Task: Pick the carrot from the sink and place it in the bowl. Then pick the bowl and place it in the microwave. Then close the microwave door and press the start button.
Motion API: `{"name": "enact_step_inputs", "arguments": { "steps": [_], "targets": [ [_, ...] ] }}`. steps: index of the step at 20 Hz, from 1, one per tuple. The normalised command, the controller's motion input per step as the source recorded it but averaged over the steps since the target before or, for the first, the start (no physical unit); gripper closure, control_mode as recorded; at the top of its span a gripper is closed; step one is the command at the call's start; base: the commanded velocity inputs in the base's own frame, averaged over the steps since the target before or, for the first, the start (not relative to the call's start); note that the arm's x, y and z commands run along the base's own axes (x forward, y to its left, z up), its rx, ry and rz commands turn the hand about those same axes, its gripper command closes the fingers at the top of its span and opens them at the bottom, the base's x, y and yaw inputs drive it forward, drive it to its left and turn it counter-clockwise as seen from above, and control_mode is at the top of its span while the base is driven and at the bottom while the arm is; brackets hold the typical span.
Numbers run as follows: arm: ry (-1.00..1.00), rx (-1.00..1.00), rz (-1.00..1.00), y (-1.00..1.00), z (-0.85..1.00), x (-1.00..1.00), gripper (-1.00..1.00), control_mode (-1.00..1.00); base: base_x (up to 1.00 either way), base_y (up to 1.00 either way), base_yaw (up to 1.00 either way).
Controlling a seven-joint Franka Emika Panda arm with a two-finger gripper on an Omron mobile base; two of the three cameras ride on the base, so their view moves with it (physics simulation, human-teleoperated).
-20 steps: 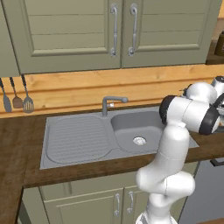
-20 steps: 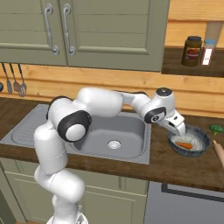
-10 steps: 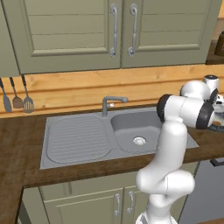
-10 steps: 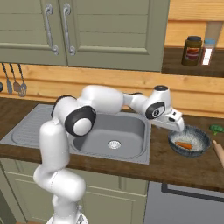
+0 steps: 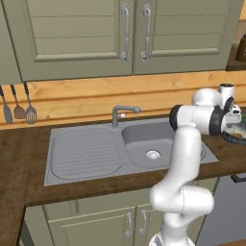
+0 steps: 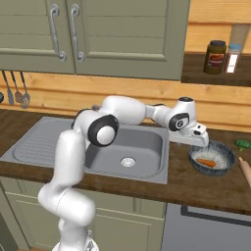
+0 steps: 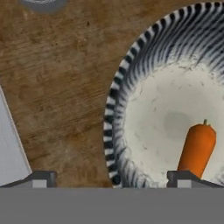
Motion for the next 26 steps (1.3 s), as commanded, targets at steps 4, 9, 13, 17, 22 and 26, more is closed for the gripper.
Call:
{"name": "enact_step_inputs", "arguments": {
  "steps": [4, 9, 13, 17, 22, 26],
  "targets": [
    [0.07, 0.05, 0.07, -0.15, -0.3, 0.25, -1.0, -1.0, 0.0, 0.0, 0.0],
    [0.02, 0.0, 0.02, -0.14, -0.35, 0.05, -1.0, -1.0, 0.0, 0.0, 0.0],
    [0.04, 0.0, 0.0, -0.04, -0.39, 0.1, 1.0, -1.0, 0.0, 0.0, 0.0],
    [0.0, 0.0, 0.02, 0.01, -0.18, 0.04, 1.0, -1.0, 0.0, 0.0, 0.0],
    [-0.01, 0.0, 0.02, 0.11, 0.23, -0.31, 1.0, -1.0, 0.0, 0.0, 0.0],
    [-0.03, -0.01, 0.14, 0.27, 0.77, -0.67, 1.0, -1.0, 0.0, 0.0, 0.0]
  ]
}}
